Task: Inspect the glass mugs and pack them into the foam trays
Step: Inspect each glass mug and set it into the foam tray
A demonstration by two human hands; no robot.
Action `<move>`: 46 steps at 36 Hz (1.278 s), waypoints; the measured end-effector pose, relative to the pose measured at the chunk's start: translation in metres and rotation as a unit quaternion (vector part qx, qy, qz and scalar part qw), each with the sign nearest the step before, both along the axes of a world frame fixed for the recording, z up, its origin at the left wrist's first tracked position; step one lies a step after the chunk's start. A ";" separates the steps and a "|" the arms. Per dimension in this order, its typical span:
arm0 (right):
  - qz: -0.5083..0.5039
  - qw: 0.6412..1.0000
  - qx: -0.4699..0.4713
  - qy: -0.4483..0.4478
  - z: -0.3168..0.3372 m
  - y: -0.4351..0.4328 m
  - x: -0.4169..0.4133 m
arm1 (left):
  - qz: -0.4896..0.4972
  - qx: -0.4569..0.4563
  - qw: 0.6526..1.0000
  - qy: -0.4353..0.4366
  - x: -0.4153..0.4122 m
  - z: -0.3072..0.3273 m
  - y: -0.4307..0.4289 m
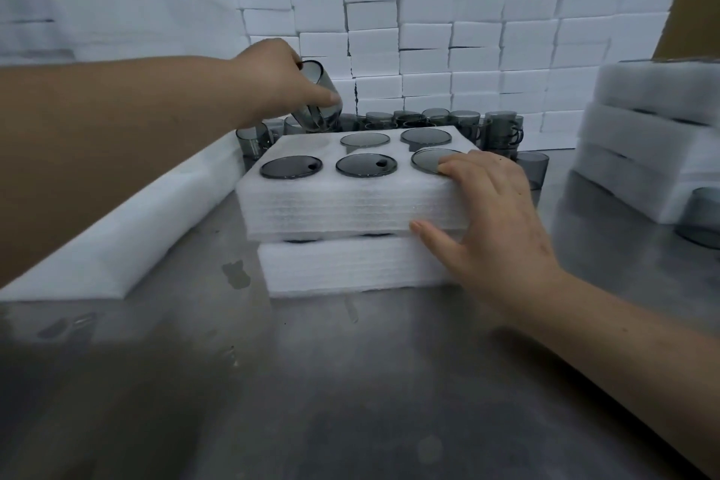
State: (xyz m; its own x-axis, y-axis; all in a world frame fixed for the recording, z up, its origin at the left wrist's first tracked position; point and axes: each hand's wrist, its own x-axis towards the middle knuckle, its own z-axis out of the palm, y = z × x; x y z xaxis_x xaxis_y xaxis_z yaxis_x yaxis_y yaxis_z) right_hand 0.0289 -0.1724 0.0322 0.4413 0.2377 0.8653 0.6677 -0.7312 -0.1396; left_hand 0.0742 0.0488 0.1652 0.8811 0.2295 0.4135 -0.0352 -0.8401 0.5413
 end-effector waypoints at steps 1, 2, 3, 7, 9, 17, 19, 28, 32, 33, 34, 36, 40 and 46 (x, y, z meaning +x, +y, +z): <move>-0.001 1.000 0.000 0.001 0.000 0.000 0.000 | -0.008 0.001 1.000 0.004 0.000 0.001 0.001; 0.000 1.000 0.000 0.001 0.000 0.000 0.000 | -0.015 0.002 1.000 0.010 -0.001 0.001 0.002; 0.002 1.000 0.000 -0.001 0.000 0.000 0.000 | -0.019 0.004 1.000 0.015 -0.002 0.001 0.003; 0.007 1.000 0.004 -0.006 0.000 0.000 -0.001 | -0.027 -0.008 0.999 0.023 -0.006 -0.003 0.002; 0.009 1.000 0.005 -0.008 -0.001 0.001 -0.001 | -0.030 -0.018 0.999 0.012 -0.008 -0.004 0.003; 0.001 1.000 0.002 -0.022 -0.003 0.001 -0.002 | -0.090 -0.040 0.995 -0.010 -0.018 0.001 0.006; 0.001 1.000 0.003 -0.023 -0.003 0.001 -0.002 | -0.101 -0.026 0.995 -0.009 -0.020 0.000 0.009; 0.004 1.000 0.009 -0.022 -0.003 0.002 -0.003 | -0.144 -0.041 0.989 -0.011 -0.026 -0.008 0.018; 0.005 1.000 0.013 -0.022 -0.003 0.002 -0.002 | -0.152 -0.033 0.988 -0.015 -0.024 -0.011 0.018; 0.005 1.000 0.013 -0.023 -0.003 0.002 -0.002 | -0.152 -0.035 0.988 -0.017 -0.024 -0.011 0.018; 0.004 1.000 0.013 -0.025 -0.003 0.002 -0.002 | -0.151 -0.037 0.988 -0.017 -0.023 -0.011 0.018; 0.003 1.000 0.013 -0.027 -0.002 0.002 -0.003 | -0.145 -0.036 0.989 -0.014 -0.023 -0.011 0.018; 0.004 1.000 0.012 -0.025 -0.002 0.002 -0.003 | -0.142 -0.017 0.990 -0.009 -0.021 -0.012 0.018; 0.005 1.000 0.012 -0.024 -0.003 0.002 -0.002 | -0.137 -0.022 0.990 -0.014 -0.016 -0.016 0.015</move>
